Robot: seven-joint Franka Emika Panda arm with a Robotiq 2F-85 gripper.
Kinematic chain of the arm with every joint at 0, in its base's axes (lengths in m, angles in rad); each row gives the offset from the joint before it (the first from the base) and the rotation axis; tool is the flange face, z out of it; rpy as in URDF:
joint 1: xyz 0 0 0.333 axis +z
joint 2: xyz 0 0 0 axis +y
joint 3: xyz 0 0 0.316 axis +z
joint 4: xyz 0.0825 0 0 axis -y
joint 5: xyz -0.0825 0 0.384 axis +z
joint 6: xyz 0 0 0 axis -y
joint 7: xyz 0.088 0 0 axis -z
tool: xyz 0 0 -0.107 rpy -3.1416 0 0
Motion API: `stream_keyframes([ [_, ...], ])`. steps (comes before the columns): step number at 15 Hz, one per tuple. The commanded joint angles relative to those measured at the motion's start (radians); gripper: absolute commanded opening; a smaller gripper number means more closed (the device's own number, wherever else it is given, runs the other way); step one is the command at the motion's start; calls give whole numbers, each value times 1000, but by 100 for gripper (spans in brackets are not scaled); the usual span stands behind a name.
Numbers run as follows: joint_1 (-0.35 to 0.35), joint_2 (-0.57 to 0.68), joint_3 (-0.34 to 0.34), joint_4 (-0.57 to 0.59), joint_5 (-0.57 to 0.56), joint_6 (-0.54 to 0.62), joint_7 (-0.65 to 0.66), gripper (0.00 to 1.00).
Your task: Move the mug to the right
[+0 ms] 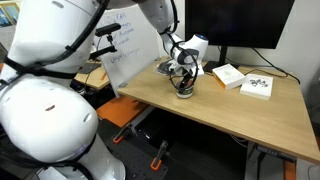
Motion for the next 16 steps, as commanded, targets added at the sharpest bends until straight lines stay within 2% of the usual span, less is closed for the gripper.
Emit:
stream_keyframes([
  [1, -21, 1, 13, 12, -21, -74, -30, 72],
  [4, -24, 11, 8, 23, -23, -112, -37, 51],
  [5, -27, 13, 9, 26, -20, -119, -40, 38],
  [10, -35, 21, 10, 44, -14, -123, -44, 1],
  [16, -64, 8, 21, 43, 36, -85, -56, 3],
])
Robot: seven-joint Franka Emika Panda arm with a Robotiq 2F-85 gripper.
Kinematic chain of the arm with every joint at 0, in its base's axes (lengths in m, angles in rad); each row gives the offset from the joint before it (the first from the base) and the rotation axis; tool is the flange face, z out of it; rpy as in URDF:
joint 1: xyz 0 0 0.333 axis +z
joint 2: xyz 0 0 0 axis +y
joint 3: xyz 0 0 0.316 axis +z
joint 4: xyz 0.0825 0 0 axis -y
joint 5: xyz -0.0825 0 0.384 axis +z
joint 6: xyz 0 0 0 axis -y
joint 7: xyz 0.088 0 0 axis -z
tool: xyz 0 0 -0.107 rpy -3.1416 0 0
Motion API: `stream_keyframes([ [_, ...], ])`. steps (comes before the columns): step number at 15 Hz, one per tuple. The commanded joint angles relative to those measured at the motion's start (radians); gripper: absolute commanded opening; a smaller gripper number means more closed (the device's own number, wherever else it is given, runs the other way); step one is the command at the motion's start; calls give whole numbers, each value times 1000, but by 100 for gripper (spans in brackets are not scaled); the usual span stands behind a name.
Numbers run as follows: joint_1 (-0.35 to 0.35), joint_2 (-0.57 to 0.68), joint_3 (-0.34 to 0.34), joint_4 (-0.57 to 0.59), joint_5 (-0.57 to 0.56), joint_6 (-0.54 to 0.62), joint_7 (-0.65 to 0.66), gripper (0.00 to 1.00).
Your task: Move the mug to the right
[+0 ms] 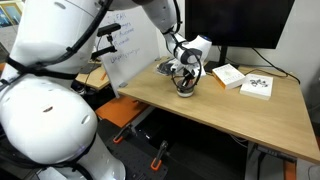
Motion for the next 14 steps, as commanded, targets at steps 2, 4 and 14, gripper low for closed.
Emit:
stream_keyframes([
  [2, -62, -18, 23, -4, 93, 51, -33, 3],
  [4, -103, -20, 34, -9, 160, 98, -50, 3],
  [14, -172, 5, -45, -28, 300, 200, -33, 3],
])
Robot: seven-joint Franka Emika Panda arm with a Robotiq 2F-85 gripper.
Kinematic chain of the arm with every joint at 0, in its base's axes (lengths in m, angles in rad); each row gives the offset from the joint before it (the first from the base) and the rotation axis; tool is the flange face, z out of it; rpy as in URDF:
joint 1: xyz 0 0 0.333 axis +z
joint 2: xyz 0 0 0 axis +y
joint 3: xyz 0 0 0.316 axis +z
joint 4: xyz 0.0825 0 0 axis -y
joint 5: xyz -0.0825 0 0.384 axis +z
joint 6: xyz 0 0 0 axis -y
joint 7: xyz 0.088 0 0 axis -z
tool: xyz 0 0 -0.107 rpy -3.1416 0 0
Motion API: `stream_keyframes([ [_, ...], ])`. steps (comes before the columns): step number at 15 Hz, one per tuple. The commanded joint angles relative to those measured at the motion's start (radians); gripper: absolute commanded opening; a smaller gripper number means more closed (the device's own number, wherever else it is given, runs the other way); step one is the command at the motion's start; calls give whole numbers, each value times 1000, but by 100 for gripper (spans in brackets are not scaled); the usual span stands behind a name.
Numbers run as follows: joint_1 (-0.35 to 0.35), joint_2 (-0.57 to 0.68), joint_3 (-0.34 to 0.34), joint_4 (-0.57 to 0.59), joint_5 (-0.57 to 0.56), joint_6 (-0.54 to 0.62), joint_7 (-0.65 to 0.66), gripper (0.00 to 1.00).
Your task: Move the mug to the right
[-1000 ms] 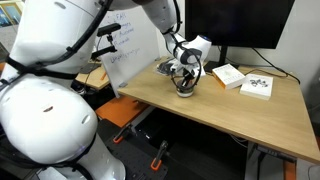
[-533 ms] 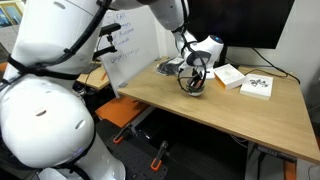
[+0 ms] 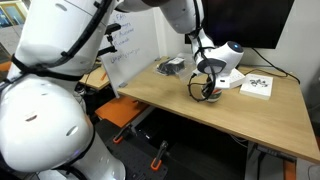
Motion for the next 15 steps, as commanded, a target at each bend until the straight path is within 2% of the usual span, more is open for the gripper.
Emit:
stream_keyframes([
  [1, 8, -16, -22, -28, 40, 55, 25, 3],
  [5, 6, -13, -37, -32, 58, 73, 50, 3],
  [12, 53, -10, -83, -48, 10, 131, 141, 3],
  [13, 53, -10, -81, -47, 11, 130, 149, 36],
  [14, 46, -17, -74, -48, 11, 111, 142, 36],
  [15, 43, -25, -69, -50, 16, 109, 136, 42],
])
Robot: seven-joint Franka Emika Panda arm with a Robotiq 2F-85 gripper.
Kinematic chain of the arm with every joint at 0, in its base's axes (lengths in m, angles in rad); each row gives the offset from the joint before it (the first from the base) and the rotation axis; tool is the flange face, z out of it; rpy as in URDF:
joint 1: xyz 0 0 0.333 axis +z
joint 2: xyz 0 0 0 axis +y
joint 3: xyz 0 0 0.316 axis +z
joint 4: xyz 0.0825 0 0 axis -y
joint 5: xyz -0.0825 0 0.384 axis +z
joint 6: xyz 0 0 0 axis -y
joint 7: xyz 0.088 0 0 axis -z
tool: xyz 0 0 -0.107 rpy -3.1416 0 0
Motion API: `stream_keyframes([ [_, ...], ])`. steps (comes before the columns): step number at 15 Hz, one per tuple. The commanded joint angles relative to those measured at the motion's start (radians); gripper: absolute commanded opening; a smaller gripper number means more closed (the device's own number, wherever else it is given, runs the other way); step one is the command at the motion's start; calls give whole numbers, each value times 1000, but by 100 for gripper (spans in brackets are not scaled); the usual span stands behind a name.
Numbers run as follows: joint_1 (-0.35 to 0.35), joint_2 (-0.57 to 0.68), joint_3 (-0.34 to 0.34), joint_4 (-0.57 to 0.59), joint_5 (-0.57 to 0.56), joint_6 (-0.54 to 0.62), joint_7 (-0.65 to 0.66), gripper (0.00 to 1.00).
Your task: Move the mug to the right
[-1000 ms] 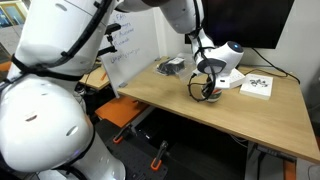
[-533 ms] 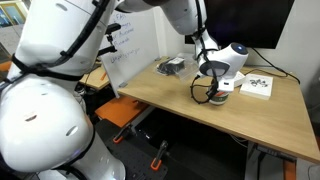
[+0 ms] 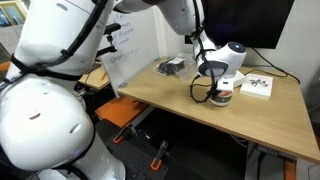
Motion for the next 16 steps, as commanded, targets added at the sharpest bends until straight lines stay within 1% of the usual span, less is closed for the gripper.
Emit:
stream_keyframes([
  [1, 6, -33, 0, -27, -6, 9, 20, 51],
  [4, 24, -76, -6, -56, -14, 11, 30, 73],
  [6, 49, -121, -19, -88, -36, 10, 50, 88],
  [7, 97, -141, -57, -116, -85, 32, 115, 94],
  [8, 150, -155, -100, -145, -145, 81, 200, 100],
  [9, 183, -173, -125, -169, -202, 119, 265, 100],
  [11, 267, -204, -193, -222, -350, 182, 412, 100],
  [13, 315, -234, -220, -258, -445, 218, 483, 100],
  [15, 345, -261, -231, -284, -505, 259, 527, 100],
  [16, 366, -265, -248, -295, -532, 293, 560, 100],
])
